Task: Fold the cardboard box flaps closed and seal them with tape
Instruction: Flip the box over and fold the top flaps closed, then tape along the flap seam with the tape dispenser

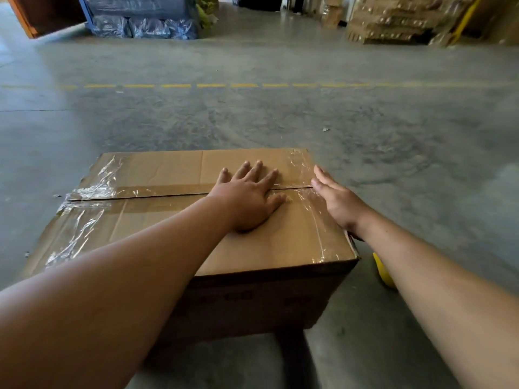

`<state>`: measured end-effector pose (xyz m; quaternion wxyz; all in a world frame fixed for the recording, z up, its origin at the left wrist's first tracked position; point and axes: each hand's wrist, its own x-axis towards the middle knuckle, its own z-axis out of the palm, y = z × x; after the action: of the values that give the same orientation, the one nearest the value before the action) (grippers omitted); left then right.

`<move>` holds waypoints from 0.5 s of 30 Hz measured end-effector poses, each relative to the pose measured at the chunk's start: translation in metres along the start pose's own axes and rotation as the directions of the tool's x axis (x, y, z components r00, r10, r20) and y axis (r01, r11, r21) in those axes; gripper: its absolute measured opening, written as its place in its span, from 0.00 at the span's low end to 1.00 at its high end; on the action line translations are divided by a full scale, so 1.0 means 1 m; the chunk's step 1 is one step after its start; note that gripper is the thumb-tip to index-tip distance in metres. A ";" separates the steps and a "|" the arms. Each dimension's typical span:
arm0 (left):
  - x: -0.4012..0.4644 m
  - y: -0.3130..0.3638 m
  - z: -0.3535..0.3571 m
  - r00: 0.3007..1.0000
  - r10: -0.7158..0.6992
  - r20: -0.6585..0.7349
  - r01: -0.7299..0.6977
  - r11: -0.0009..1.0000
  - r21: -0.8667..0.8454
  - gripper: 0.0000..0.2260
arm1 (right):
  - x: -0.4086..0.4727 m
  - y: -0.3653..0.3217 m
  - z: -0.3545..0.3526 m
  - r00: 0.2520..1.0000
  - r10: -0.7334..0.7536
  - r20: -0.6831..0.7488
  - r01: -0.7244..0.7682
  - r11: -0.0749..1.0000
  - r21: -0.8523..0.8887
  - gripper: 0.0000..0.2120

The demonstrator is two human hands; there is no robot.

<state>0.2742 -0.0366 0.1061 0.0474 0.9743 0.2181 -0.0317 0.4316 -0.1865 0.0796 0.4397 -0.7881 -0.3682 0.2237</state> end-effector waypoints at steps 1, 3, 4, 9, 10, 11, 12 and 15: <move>0.007 0.015 0.000 0.999 0.038 -0.004 -0.038 0.999 0.002 0.32 | -0.004 0.005 -0.004 1.000 0.014 -0.010 -0.013 0.996 0.086 0.25; 0.022 0.041 0.001 0.996 0.088 -0.011 -0.088 0.996 0.002 0.33 | -0.011 0.021 -0.013 0.997 0.076 0.000 -0.075 0.985 0.157 0.23; 0.028 0.052 0.002 0.995 0.101 -0.012 -0.101 0.995 0.000 0.33 | -0.014 0.033 -0.018 0.992 0.122 0.013 -0.123 0.983 0.137 0.22; 0.047 0.065 0.008 0.995 0.094 -0.013 -0.094 0.995 -0.025 0.34 | -0.032 0.111 -0.054 0.947 0.272 -0.168 -0.310 0.913 -0.267 0.17; 0.049 0.063 0.010 0.995 0.093 -0.020 -0.094 0.995 -0.022 0.34 | -0.037 0.127 -0.060 0.932 0.296 -0.208 -0.352 0.874 -0.335 0.18; 0.051 0.061 0.012 0.995 0.094 -0.029 -0.095 0.995 -0.017 0.34 | -0.042 0.143 -0.065 0.914 0.327 -0.239 -0.399 0.827 -0.396 0.19; 0.053 0.059 0.013 0.995 0.094 -0.037 -0.095 0.995 -0.013 0.35 | -0.046 0.159 -0.069 0.892 0.367 -0.264 -0.450 0.775 -0.444 0.20; 0.054 0.058 0.015 0.994 0.092 -0.061 -0.093 0.996 -0.017 0.35 | -0.052 0.202 -0.075 0.825 0.474 -0.307 -0.564 0.664 -0.490 0.22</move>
<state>0.3470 -0.0680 0.0916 0.0518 0.9833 0.1744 0.0018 0.5276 -0.3357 -0.0540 0.1326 -0.9678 -0.1417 0.1601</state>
